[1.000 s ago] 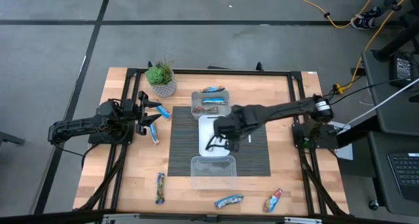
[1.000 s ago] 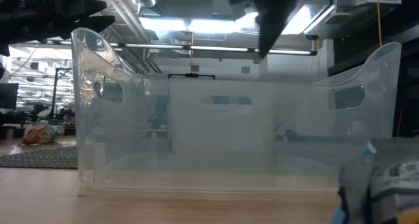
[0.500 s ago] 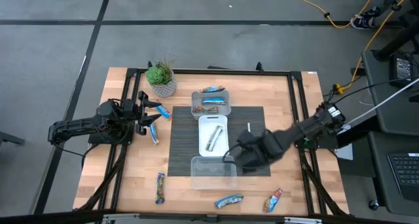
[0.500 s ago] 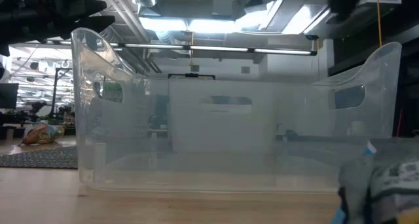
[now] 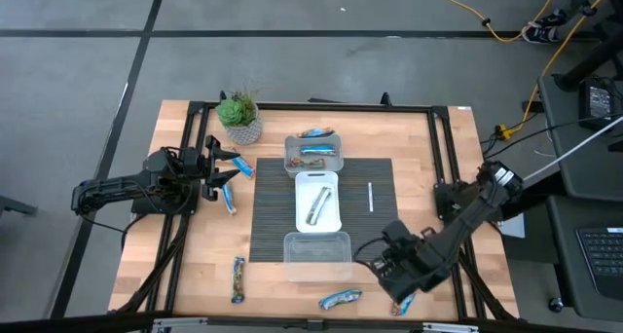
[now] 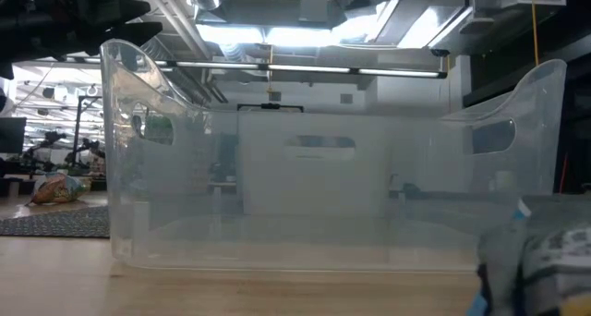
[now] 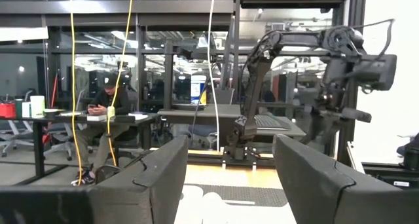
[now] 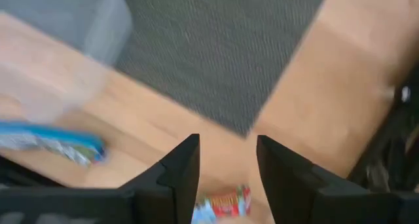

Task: Pick and place Granola Bars by type
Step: Put the bottom red granola bar into the gray bin

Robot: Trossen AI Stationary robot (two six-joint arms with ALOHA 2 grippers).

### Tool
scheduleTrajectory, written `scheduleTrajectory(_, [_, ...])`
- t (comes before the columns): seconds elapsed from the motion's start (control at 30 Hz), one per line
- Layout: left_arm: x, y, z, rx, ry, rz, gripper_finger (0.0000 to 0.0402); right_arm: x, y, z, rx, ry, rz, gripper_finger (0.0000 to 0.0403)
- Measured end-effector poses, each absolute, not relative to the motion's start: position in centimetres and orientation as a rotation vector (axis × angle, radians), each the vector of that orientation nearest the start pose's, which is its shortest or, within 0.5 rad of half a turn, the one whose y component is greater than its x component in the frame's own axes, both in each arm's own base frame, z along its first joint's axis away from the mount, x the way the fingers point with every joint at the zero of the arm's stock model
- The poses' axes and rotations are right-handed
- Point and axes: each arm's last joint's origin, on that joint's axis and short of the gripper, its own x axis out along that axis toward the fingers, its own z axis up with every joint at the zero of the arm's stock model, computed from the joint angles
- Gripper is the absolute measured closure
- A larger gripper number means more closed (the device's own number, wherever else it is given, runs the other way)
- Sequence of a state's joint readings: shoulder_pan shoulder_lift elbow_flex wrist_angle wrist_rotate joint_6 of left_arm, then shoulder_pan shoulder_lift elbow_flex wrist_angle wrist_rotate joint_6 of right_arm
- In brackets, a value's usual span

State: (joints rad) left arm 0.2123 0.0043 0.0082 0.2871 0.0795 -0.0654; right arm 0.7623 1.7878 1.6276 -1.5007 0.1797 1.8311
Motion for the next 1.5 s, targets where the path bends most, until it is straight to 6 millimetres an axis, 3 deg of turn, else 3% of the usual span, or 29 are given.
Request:
scheduleTrajectory(0.43, [9.2,1.7,19.3,-0.023,-0.292,0.122,0.0184,20.2,25.5,22.1,0.903,1.392,-0.897,0.0239])
scheduleTrajectory(0.83, [9.2,1.7,19.3,-0.022,-0.292,0.122,0.0185,18.0,26.9,19.9,0.911,1.455,-0.843,0.0091])
scheduleTrajectory(0.97, [9.2,1.7,19.3,-0.022,-0.292,0.122,0.0183,18.0,27.2,18.7,0.962,1.467,-0.808,0.0062])
scheduleTrajectory(1.3, [9.2,1.7,19.3,-0.022,-0.292,0.122,0.0184,17.2,26.1,15.9,0.947,1.475,-0.833,0.0059])
scheduleTrajectory(1.5, [9.2,1.7,19.3,-0.023,-0.292,0.122,0.0184,17.2,26.1,14.5,0.998,1.471,-0.773,0.0090])
